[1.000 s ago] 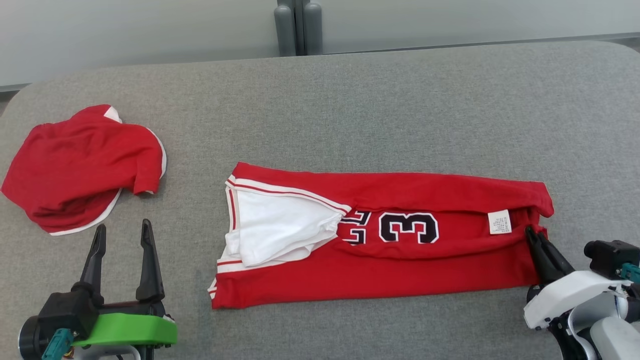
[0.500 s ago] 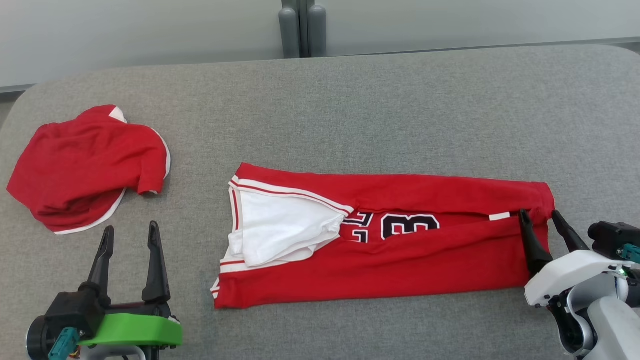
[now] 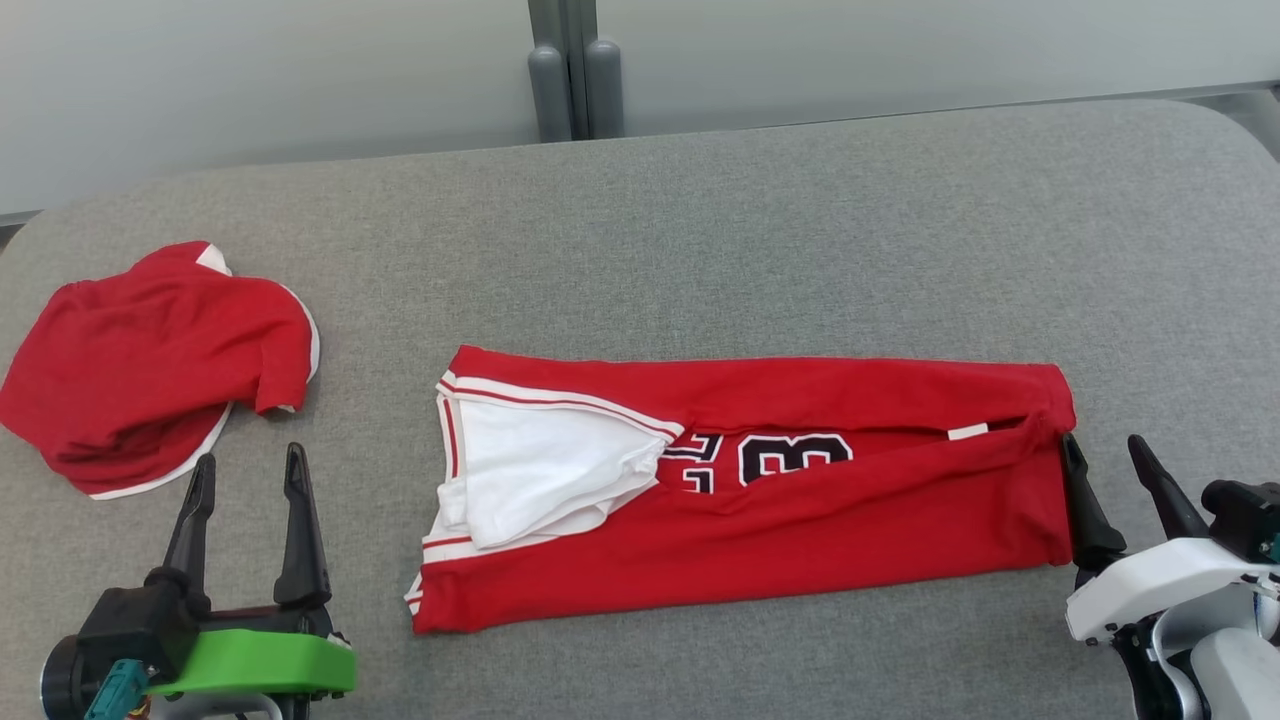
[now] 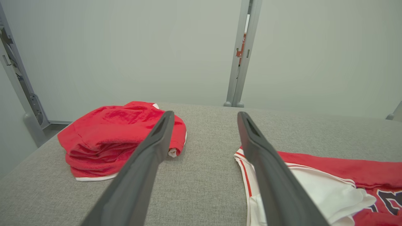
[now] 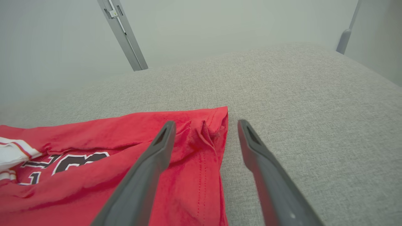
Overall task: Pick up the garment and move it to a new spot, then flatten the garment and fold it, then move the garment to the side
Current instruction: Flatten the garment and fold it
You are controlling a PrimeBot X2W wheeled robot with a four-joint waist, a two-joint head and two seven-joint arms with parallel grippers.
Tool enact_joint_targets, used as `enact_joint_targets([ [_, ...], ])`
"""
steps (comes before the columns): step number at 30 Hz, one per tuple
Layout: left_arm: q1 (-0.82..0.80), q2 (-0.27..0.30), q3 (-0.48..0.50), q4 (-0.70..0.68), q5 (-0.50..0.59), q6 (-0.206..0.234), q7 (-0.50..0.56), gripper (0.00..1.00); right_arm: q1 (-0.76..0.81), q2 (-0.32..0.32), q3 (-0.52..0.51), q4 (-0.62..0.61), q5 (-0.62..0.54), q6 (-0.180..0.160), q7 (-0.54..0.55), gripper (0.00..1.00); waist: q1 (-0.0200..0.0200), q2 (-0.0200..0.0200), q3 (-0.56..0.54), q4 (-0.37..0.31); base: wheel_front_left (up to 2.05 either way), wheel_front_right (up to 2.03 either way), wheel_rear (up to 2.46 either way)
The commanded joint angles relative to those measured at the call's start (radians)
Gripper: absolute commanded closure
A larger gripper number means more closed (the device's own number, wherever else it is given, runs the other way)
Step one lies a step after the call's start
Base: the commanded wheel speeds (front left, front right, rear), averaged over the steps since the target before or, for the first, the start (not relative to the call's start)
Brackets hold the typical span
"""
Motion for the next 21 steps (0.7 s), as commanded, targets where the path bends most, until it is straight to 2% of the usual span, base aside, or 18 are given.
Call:
enact_joint_targets([
  [1,0.015,0.000,0.000,-0.005,0.004,-0.001,-0.003,0.00,-0.007,-0.004,-0.004,-0.002,-0.006,-0.002,-0.007,0.00,0.0000,0.0000,-0.001,-0.001,0.00,0.00,0.00],
  [12,0.000,0.000,-0.013,-0.002,-0.003,-0.002,-0.003,0.00,-0.122,-0.026,0.018,0.094,-0.039,-0.002,0.075,0.00,0.0000,0.0000,0.017,0.022,0.00,0.00,0.00],
  [21,-0.015,0.000,-0.022,-0.005,-0.011,0.007,-0.003,0.00,-0.188,-0.005,0.011,0.278,0.007,-0.002,0.113,0.00,0.0000,0.0000,0.053,0.054,0.00,0.00,0.00],
])
